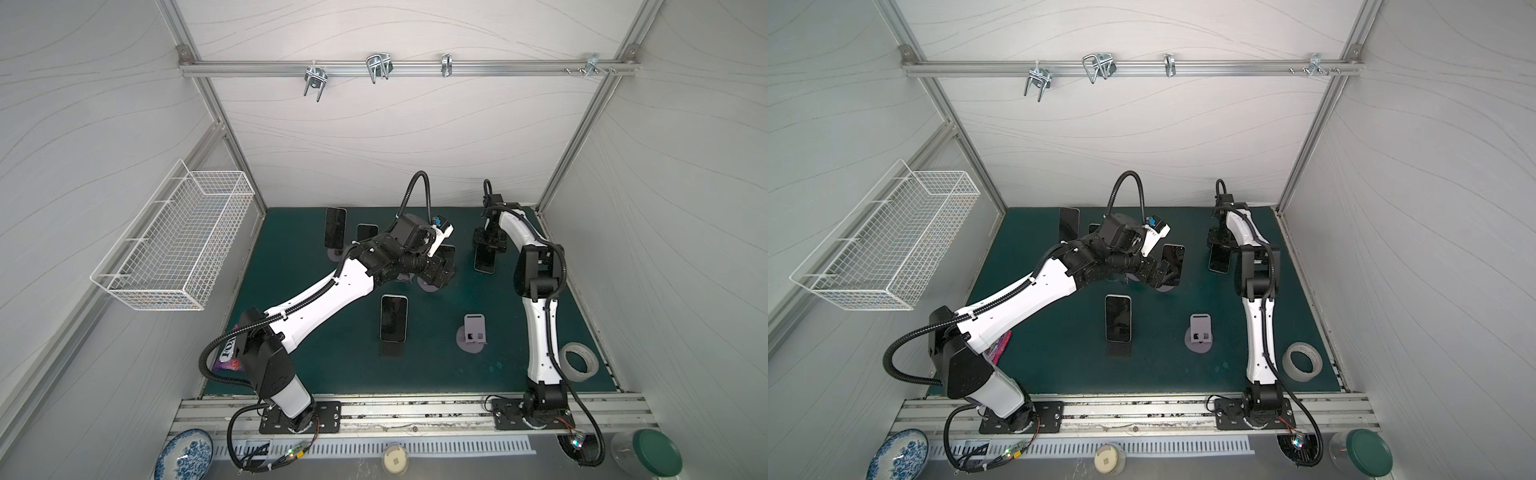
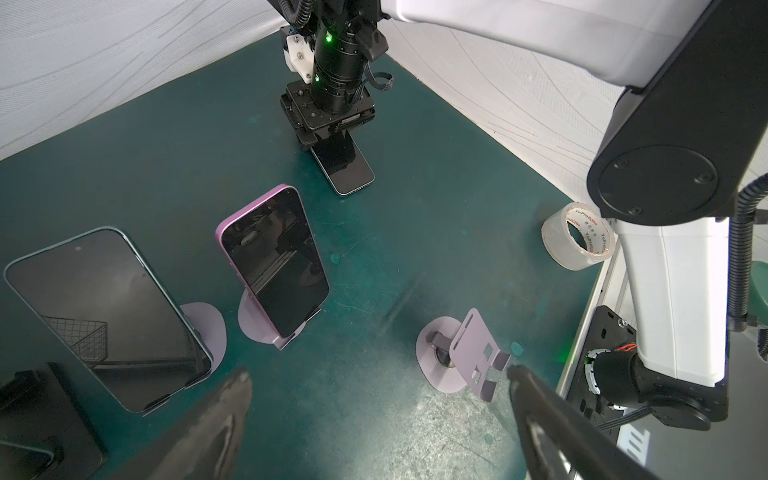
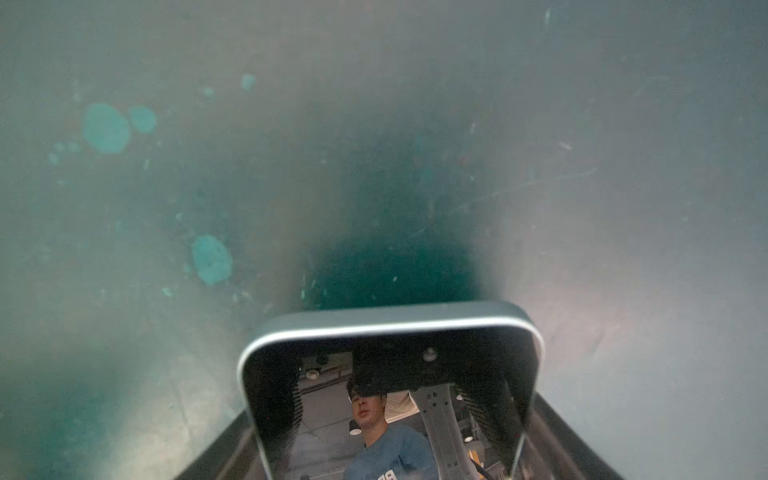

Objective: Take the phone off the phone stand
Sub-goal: 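Lower the held phone flat onto the table with the right gripper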

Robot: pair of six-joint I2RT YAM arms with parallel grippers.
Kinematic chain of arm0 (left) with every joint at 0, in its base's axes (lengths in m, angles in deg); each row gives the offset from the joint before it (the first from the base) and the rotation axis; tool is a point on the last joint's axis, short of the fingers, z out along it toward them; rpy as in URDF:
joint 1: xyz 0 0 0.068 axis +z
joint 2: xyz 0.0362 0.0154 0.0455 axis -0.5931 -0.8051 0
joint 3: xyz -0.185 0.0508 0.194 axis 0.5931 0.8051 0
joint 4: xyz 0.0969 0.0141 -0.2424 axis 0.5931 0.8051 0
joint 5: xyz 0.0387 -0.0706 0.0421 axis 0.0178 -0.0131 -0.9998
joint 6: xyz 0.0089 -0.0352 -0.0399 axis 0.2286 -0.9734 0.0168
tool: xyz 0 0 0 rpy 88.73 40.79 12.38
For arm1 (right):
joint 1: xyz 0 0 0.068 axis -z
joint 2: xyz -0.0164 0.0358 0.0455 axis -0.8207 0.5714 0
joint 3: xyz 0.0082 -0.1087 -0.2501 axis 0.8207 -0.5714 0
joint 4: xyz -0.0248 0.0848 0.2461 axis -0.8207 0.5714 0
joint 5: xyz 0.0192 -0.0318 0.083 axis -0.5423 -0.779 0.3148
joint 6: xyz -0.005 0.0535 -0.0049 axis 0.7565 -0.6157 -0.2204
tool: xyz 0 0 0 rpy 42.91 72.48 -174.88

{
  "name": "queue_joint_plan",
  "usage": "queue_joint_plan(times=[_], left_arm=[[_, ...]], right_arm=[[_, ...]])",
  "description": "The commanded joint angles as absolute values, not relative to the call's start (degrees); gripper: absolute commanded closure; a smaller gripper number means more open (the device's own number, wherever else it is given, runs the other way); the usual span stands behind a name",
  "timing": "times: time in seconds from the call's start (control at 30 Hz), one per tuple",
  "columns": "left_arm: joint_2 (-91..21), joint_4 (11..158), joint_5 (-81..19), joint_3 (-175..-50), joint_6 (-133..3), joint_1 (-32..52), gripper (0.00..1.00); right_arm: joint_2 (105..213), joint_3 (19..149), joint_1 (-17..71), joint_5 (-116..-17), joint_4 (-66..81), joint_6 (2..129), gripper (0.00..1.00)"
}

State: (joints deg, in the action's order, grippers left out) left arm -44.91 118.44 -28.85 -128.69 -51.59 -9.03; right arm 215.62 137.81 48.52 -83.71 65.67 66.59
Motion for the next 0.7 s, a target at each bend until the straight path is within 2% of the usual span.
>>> queue_joint_plan(times=[0.0, 0.17, 0.67], left_arm=[[-44.3, 116.3, -28.8, -130.1, -51.2, -8.8, 0.03], [-44.4, 116.3, -28.8, -130.0, -51.6, -8.7, 0.03], [-40.9, 117.2, -30.8, -127.1, -52.0, -8.7, 0.03]], right_arm=[[218.5, 138.4, 47.4, -82.9, 65.6, 66.2, 0.58], [218.5, 138.4, 47.1, -82.0, 66.6, 66.2, 0.5], [217.0, 135.7, 47.2, -79.8, 67.8, 67.5, 0.38]])
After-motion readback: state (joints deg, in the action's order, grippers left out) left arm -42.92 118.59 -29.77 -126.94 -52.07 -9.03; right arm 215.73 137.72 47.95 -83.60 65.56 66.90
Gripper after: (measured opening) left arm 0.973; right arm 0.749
